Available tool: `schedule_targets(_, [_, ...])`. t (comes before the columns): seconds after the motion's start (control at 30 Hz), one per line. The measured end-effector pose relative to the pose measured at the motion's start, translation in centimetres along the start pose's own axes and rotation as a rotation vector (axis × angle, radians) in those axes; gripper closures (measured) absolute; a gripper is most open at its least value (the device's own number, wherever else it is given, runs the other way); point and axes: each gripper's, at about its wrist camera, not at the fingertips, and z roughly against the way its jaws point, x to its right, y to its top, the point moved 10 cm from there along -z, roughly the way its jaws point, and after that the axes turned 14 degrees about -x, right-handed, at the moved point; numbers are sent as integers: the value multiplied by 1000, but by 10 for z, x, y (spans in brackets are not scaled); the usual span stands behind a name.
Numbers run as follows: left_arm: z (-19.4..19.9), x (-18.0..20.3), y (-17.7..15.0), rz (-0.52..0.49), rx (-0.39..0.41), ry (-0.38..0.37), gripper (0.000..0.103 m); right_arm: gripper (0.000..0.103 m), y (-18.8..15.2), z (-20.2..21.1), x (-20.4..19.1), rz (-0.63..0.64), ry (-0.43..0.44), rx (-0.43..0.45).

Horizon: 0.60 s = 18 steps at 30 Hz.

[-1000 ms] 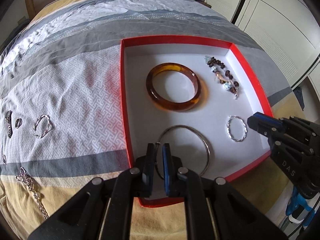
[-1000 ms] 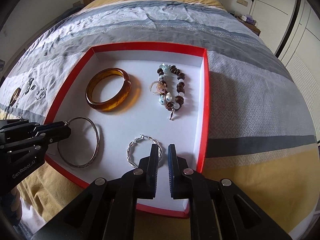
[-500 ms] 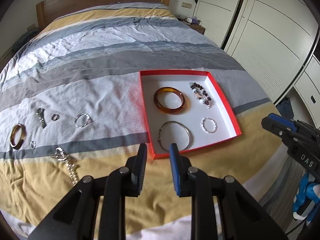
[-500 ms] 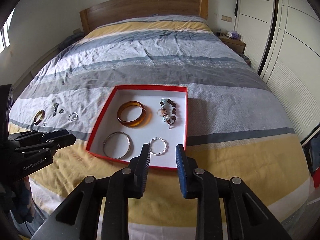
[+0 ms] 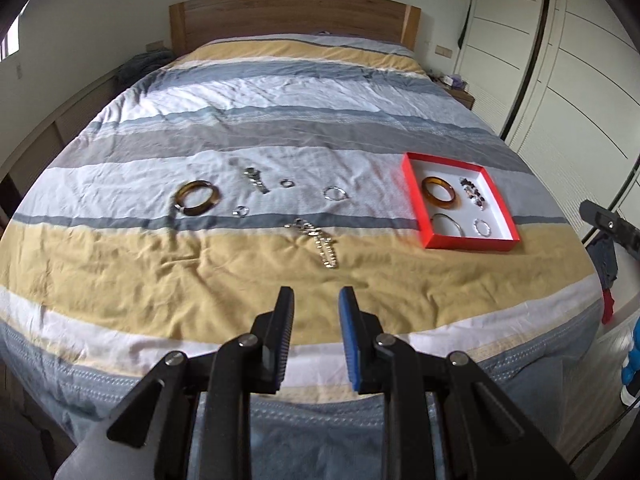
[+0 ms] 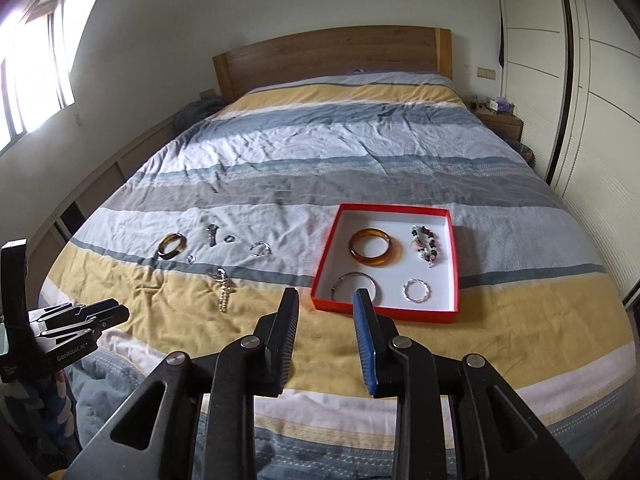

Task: Organize jewelry
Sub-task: 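Withdraw both tools and approach the silver ring and pearl chain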

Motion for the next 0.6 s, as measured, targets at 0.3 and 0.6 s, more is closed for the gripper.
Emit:
schedule_targets(0.3, [76, -76, -53, 146, 122, 13, 81, 73, -20, 66, -65, 79, 13, 92])
schedule_targets(0.6, [115, -114, -85, 228, 191, 0, 79, 63, -30, 113, -114, 161, 26, 176])
